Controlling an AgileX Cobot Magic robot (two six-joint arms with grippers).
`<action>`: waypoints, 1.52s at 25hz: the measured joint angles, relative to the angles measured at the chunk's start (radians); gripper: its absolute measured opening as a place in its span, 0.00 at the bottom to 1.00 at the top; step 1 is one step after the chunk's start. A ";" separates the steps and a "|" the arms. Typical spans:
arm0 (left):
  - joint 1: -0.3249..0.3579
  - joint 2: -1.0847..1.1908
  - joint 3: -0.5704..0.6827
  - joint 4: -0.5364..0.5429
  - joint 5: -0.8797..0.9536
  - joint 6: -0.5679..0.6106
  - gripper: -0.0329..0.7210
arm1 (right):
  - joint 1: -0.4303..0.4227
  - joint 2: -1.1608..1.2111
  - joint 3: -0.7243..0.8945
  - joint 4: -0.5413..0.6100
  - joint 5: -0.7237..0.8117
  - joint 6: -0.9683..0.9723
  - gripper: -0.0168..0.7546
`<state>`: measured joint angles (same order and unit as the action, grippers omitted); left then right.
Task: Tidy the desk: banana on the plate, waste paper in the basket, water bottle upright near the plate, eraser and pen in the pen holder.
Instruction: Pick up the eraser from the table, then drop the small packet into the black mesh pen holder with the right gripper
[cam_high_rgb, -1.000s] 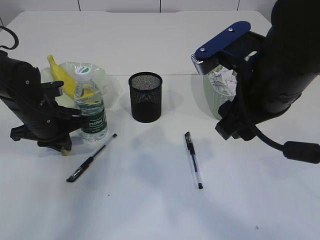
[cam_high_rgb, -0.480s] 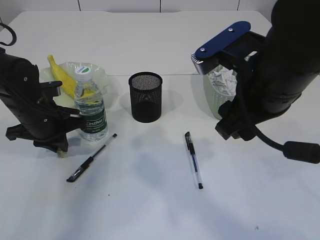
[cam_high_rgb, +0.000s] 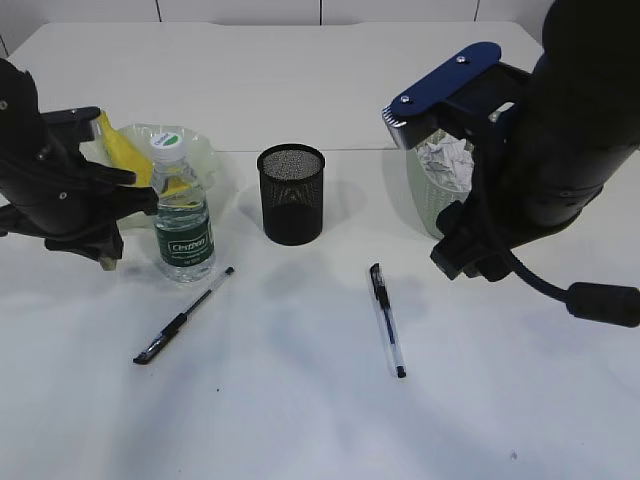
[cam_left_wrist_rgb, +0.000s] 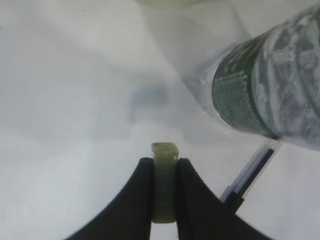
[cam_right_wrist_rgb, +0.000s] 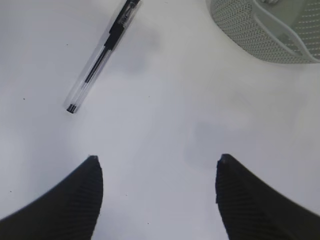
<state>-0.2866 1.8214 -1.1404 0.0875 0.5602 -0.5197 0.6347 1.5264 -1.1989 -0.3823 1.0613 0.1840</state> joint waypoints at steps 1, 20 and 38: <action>0.000 -0.015 0.000 0.005 0.005 0.000 0.12 | 0.000 0.000 0.000 0.000 0.000 0.000 0.70; -0.056 -0.351 0.004 0.079 0.021 0.045 0.12 | 0.000 0.000 0.000 -0.002 0.023 0.000 0.70; -0.252 -0.296 -0.040 0.124 -0.276 0.048 0.12 | 0.000 -0.126 -0.002 -0.015 0.158 0.014 0.70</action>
<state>-0.5386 1.5255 -1.1808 0.2116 0.2845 -0.4715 0.6347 1.4000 -1.2004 -0.3978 1.2197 0.1981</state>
